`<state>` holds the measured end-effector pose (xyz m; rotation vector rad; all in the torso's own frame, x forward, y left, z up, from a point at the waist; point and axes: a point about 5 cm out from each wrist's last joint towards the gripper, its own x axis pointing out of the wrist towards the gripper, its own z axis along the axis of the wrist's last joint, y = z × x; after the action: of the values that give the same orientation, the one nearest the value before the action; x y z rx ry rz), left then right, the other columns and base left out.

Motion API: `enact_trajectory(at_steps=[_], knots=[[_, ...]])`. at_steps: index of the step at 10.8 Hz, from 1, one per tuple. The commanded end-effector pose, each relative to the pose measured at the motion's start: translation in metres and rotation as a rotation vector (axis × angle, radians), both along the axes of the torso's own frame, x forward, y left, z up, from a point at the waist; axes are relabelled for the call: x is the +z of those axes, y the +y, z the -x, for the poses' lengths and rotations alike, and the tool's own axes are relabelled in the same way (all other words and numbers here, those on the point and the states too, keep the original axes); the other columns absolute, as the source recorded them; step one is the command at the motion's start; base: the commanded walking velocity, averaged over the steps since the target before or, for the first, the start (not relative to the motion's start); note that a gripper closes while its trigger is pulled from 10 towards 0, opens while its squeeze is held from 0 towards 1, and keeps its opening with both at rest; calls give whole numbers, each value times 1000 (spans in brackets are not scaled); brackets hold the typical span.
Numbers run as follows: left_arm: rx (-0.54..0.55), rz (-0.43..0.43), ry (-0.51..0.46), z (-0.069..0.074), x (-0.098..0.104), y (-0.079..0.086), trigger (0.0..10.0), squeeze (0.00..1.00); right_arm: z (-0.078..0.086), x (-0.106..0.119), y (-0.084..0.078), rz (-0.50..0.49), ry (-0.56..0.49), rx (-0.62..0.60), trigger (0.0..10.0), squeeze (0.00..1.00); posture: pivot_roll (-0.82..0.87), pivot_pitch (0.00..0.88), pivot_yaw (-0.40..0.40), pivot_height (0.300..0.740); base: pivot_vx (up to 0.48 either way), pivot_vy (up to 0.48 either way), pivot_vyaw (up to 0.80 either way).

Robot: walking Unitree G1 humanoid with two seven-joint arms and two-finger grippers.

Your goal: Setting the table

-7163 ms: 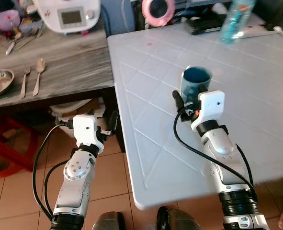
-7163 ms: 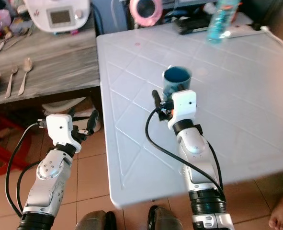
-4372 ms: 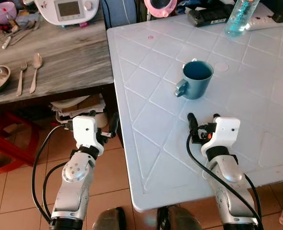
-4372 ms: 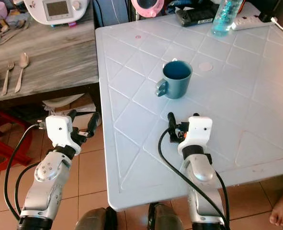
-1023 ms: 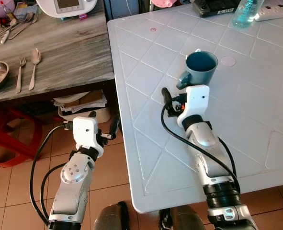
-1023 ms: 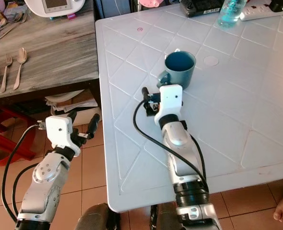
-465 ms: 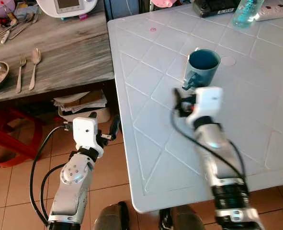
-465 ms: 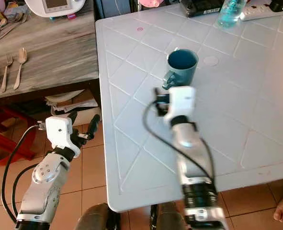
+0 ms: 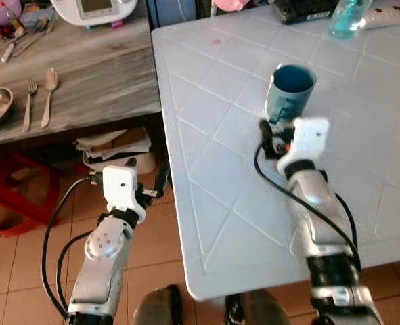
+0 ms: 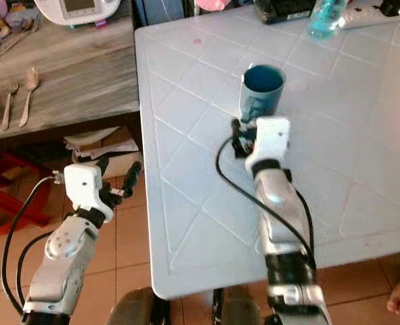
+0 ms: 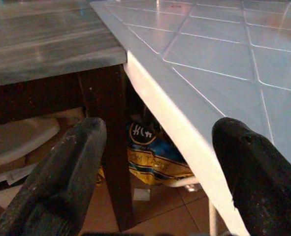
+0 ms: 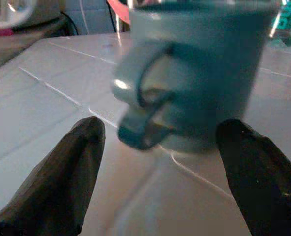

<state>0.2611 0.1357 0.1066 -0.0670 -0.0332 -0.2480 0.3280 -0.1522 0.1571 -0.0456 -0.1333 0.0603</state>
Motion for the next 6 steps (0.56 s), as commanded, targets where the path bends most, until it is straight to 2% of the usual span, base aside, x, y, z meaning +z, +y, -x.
enact_trajectory(at_steps=[1,3,4,5,6], knots=[[9,-16,1,1,1,5,10000,0,0,-2,4,-8,2,4,10000,0,12,201,90,740,0,0,0],[9,-17,5,2,1,5,10000,0,-6,0,16,-13,-4,33,10000,0,15,206,88,740,0,0,0],[8,-16,5,3,1,5,10000,0,-8,3,18,-24,-25,38,2353,0,15,206,88,740,0,0,0],[7,-14,6,3,1,4,10000,0,-11,9,18,-22,-49,22,0,0,18,209,87,740,0,0,0],[8,-13,7,3,0,4,10000,0,-12,11,16,-25,-58,13,0,0,18,210,87,740,0,0,0]])
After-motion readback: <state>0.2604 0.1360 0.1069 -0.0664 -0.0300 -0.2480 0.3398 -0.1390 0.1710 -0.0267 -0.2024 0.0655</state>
